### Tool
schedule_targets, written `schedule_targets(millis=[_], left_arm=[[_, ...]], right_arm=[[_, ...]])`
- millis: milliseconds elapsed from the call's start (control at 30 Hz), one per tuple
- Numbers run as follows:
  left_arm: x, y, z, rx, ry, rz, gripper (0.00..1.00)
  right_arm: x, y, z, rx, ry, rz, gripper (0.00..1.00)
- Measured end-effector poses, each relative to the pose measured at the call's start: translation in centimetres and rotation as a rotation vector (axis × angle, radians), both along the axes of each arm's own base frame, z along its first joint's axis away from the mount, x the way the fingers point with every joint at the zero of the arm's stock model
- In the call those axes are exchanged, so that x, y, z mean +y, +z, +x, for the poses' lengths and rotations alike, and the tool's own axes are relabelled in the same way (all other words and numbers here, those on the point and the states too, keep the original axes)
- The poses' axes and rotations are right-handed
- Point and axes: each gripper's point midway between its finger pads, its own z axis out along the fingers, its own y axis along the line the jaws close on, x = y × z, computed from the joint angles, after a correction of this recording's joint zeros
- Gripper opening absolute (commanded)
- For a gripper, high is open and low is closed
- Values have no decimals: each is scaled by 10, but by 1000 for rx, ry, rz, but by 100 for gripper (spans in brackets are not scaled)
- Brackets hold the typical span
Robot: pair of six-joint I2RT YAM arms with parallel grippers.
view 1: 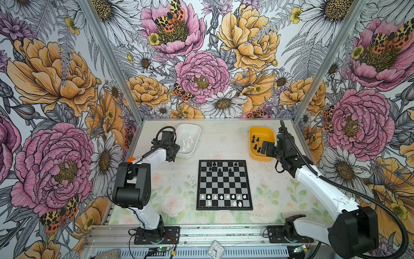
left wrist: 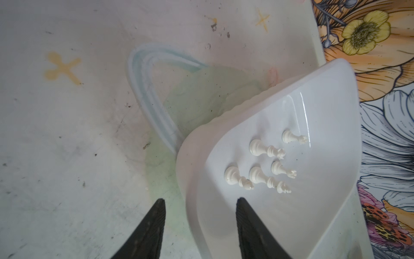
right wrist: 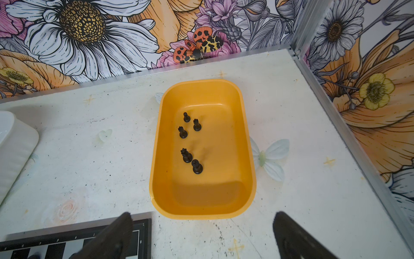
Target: Set up the chess pieces on the board
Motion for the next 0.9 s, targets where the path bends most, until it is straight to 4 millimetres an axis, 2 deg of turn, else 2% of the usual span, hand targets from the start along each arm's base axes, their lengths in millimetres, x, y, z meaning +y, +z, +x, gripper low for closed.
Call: schedule_targets(millis=[233,533,633,900], left_arm=[[-3,-13,6,27,-10,-12,40],[-5,-14,7,30,-17,-31,31],[-5,-14,7,31,-20,-36,25],[-6,-14,5,32,-28,-49,23]], right_arm=[[0,0,-2,5,-1,-1,100],[0,5,-5,-6,1,1,100],[0,5,-5,-5,3,1,100],[1,6,-5,-9,2,5,100]])
